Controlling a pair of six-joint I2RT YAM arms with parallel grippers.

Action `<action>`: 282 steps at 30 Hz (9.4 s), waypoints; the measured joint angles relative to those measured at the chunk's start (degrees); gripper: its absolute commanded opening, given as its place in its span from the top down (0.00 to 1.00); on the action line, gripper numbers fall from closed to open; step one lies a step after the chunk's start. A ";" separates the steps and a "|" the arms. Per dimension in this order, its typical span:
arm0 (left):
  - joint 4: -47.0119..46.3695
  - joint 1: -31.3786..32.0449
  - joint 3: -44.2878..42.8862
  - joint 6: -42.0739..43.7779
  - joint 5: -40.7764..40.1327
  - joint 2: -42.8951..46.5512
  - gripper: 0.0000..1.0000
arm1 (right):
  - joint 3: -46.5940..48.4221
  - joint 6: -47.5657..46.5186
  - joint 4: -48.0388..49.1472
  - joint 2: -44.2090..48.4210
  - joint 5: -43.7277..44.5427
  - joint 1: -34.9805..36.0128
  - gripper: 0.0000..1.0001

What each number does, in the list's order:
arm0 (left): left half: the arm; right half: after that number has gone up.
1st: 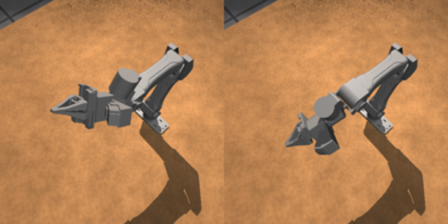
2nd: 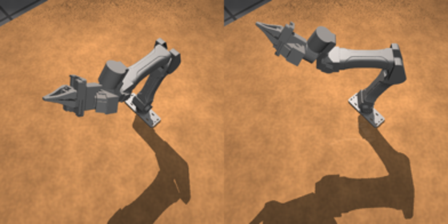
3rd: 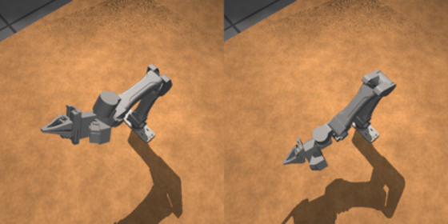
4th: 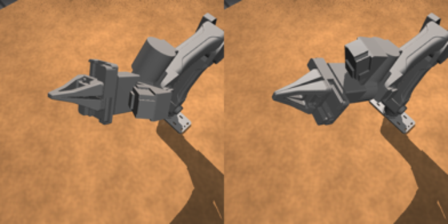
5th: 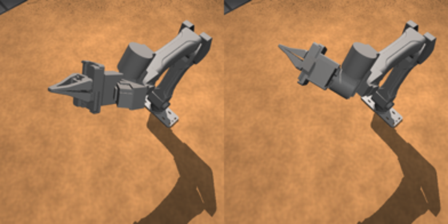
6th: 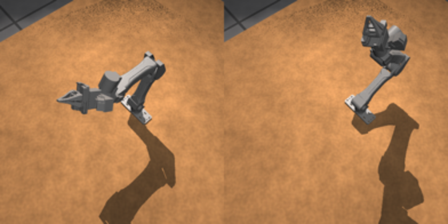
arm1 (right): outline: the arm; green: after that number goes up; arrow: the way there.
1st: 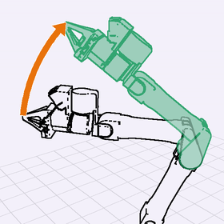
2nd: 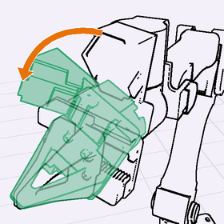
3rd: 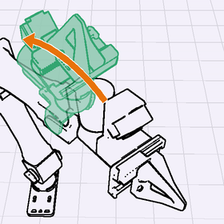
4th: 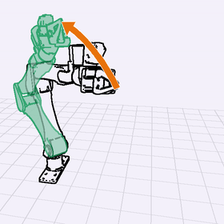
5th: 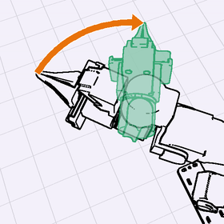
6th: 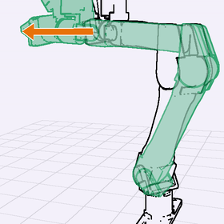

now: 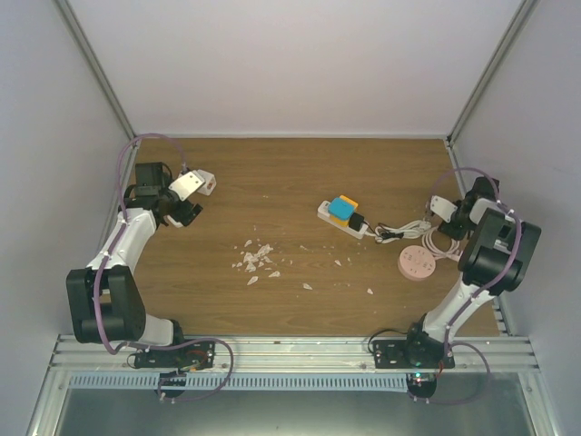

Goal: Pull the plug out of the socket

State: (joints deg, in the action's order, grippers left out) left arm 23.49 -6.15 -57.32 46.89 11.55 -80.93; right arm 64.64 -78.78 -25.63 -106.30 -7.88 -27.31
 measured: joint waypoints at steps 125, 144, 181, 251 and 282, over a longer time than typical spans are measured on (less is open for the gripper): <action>-7.50 43.82 25.20 10.16 12.83 18.80 0.05 | -9.88 37.90 11.23 7.02 -35.28 67.87 0.10; -8.68 44.81 21.70 2.38 11.87 20.24 0.48 | -13.97 38.82 15.69 11.06 -35.23 67.84 0.19; 1.77 40.50 15.74 -6.01 17.73 16.33 0.97 | -16.11 44.81 25.51 10.29 -40.06 67.87 0.37; 19.28 14.19 -2.36 -11.69 64.02 11.28 1.00 | -0.63 56.54 26.56 14.82 -48.52 62.10 0.10; 21.33 11.56 -0.96 -9.99 73.33 9.42 1.00 | 2.12 53.68 23.56 13.94 -42.23 63.95 0.16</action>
State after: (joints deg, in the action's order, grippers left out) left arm 44.82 5.41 -58.28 36.91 84.88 -71.50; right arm 66.76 -25.10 -2.07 -92.36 -50.11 36.64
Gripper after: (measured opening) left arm 0.164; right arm 0.842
